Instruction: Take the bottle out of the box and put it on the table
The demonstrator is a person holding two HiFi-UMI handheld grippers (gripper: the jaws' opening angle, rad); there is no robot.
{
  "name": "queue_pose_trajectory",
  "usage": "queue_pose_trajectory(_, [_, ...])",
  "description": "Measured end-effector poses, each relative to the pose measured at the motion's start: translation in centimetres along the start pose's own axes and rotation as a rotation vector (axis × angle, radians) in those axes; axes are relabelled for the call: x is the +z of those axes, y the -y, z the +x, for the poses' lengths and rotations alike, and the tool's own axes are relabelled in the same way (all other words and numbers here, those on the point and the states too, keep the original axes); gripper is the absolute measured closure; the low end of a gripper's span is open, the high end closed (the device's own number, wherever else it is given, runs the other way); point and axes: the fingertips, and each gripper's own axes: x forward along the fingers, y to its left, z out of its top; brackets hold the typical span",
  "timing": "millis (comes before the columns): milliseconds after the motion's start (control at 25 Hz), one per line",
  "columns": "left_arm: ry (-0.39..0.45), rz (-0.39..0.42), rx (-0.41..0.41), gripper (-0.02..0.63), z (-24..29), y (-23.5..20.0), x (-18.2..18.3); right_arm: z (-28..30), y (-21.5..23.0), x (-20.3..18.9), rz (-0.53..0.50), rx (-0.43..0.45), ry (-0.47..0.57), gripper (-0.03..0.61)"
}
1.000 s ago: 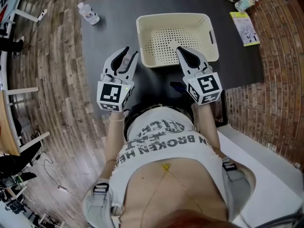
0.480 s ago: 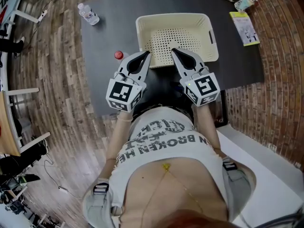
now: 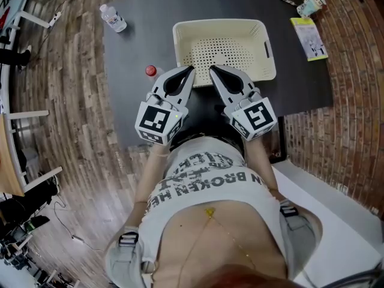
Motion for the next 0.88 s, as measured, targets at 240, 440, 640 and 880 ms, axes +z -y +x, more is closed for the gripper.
queue_pose_trajectory(240, [0.036,0.031,-0.002,0.606,-0.2,0.6,1.8,0.1,-0.6,2.0,-0.015,0.017,0.047,0.571])
queue_pose_trajectory(440, [0.071,0.069,0.0,0.606,-0.8,0.8,3.5,0.2,-1.4,3.7,-0.027,0.031,0.083,0.571])
queue_pose_trajectory(640, [0.095,0.077,-0.01,0.606,-1.2,1.5,4.6,0.0,-1.7,4.3,-0.039,0.034,0.094,0.571])
queue_pose_trajectory(880, [0.074,0.07,-0.012,0.606,-1.4,1.5,4.0,0.1,-1.8,4.2,-0.039,0.034,0.086,0.571])
